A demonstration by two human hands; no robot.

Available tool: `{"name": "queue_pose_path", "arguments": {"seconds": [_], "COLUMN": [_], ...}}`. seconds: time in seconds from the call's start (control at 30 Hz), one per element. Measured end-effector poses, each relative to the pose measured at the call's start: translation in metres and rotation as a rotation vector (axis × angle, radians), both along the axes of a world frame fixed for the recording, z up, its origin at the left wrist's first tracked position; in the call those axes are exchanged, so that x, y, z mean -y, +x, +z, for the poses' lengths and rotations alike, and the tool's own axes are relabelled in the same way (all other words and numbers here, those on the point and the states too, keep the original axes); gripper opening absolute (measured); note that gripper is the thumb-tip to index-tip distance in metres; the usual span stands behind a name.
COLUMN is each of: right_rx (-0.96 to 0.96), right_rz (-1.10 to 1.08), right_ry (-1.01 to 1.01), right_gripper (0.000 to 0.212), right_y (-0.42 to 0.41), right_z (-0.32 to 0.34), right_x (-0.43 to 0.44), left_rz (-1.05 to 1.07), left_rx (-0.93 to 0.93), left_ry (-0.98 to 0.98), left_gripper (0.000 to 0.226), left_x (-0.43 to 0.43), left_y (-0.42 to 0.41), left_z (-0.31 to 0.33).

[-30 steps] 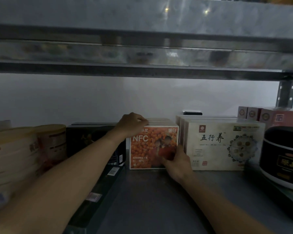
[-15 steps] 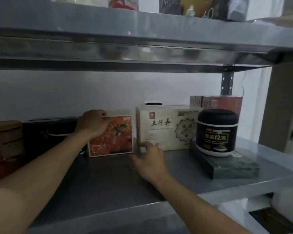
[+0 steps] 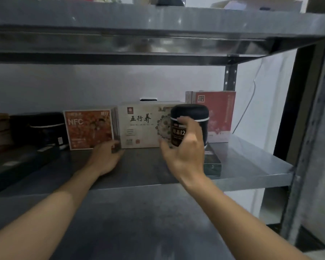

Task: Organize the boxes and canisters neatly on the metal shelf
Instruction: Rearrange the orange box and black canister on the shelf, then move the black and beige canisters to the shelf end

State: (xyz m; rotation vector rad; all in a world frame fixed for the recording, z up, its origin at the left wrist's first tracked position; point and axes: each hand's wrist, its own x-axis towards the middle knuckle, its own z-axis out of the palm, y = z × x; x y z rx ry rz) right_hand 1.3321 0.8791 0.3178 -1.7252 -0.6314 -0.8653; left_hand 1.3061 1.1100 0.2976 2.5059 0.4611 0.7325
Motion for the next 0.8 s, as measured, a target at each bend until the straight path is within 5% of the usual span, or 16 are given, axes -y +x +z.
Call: {"name": "queue_pose_path", "arguments": {"seconds": [0.13,0.27,0.43,0.6,0.8], "right_rx": [-0.046,-0.245,-0.399,-0.426,-0.304], "right_rz": [-0.139,-0.027,0.062,0.058,0.247], "right_ry": [0.097,0.062,0.084,0.148,0.095], "right_gripper": [0.076,0.117,0.141,0.132,0.118], "right_y": [0.028,0.055,0.074,0.074,0.035], "right_z": [0.017,0.019,0.015,0.013,0.013], "right_x": [0.013,0.018,0.014,0.004,-0.022], "left_rz": [0.003,0.007,0.018,0.038,0.078], "left_rx": [-0.170,-0.200,-0.235,-0.201,0.062], "left_ry": [-0.045,-0.033,0.018,0.008,-0.138], "left_gripper": [0.055,0.053,0.054,0.052,0.040], "left_x": [0.000,0.001,0.002,0.002,0.003], "left_y": [-0.002,-0.004,-0.003,-0.007,-0.034], "left_z": [-0.007,-0.009,-0.010,-0.009,-0.001]}}
